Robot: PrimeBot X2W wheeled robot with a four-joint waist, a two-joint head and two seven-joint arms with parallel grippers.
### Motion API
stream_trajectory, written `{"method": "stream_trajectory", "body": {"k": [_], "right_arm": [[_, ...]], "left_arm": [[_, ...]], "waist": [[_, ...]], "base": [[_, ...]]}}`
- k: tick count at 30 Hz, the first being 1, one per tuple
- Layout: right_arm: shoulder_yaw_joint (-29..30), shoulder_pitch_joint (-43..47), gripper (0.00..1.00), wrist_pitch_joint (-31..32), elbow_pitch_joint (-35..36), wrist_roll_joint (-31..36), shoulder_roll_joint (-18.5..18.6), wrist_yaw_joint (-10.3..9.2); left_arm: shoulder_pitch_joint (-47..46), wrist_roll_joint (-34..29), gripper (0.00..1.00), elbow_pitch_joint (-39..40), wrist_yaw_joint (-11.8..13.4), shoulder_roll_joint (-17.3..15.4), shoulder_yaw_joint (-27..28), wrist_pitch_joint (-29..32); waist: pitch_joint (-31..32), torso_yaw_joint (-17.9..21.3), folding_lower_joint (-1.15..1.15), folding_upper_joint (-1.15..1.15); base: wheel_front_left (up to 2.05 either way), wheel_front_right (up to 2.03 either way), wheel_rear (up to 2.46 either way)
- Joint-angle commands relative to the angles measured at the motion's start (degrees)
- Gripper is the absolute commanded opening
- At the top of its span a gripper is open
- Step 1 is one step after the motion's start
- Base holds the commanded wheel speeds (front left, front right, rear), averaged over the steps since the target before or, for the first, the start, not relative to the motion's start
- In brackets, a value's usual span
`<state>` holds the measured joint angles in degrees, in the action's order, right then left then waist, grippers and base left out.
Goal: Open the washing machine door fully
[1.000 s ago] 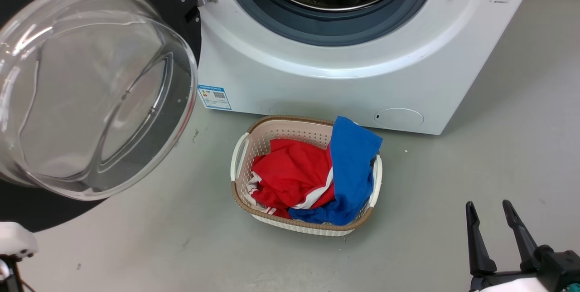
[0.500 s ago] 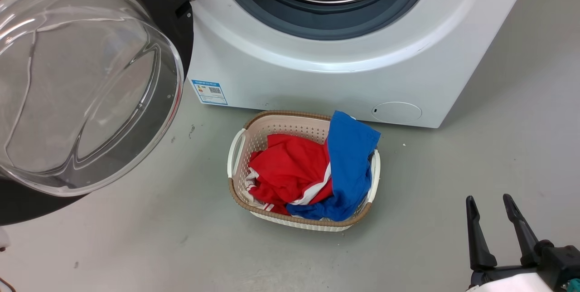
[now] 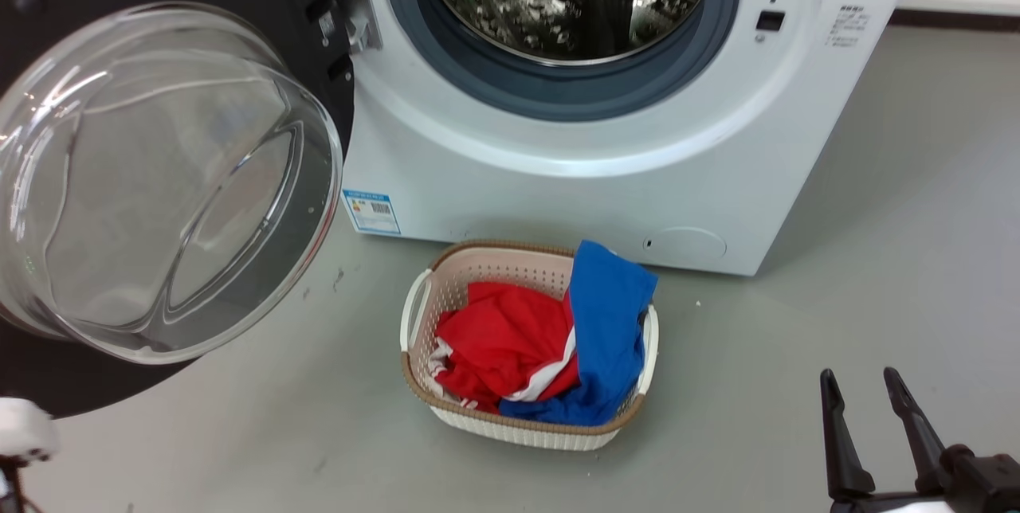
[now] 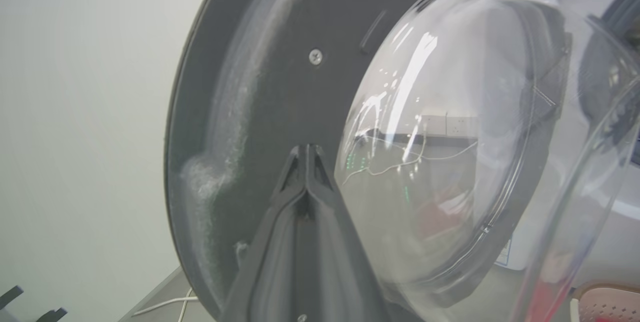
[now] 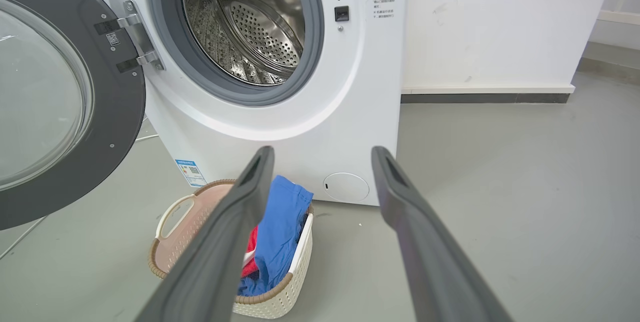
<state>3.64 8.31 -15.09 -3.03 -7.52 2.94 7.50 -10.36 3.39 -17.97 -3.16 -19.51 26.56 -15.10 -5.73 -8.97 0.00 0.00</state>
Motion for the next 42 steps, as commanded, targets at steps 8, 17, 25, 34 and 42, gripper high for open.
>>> {"method": "stream_trajectory", "body": {"k": [8,17,25,34,42], "right_arm": [[0.45,2.29,1.0,-0.1,1.1,-0.22,-0.12,0.0],[0.41,3.53,1.0,-0.1,3.33,-0.19,-0.12,-0.01],[0.43,3.87,1.0,-0.1,5.74,-0.46,-0.12,0.0],[0.8,4.74,1.0,-0.1,6.34,-0.52,-0.12,0.0],[1.16,5.75,1.0,-0.1,5.78,-0.89,-0.12,0.0]], "left_arm": [[5.39,-4.09,0.0,13.76,-0.69,5.32,-6.87,-0.11],[9.1,-6.76,0.0,21.61,-1.05,9.71,-16.12,-0.11],[11.82,-6.29,0.0,21.86,-1.2,12.49,-21.86,-0.11],[13.83,-5.06,0.0,17.63,-0.29,14.12,-25.51,-0.11],[14.68,-3.14,1.0,13.37,0.28,15.1,-27.6,-0.11]], "waist": [[3.96,0.23,0.0,0.0],[5.89,1.71,0.0,0.0],[6.77,3.61,0.0,0.0],[7.44,4.49,0.0,0.0],[7.9,4.86,0.0,0.0]], "base": [[0.0,0.0,0.0],[0.0,0.0,0.0],[0.0,0.0,0.0],[0.0,0.0,0.0],[0.0,0.0,0.0]]}}
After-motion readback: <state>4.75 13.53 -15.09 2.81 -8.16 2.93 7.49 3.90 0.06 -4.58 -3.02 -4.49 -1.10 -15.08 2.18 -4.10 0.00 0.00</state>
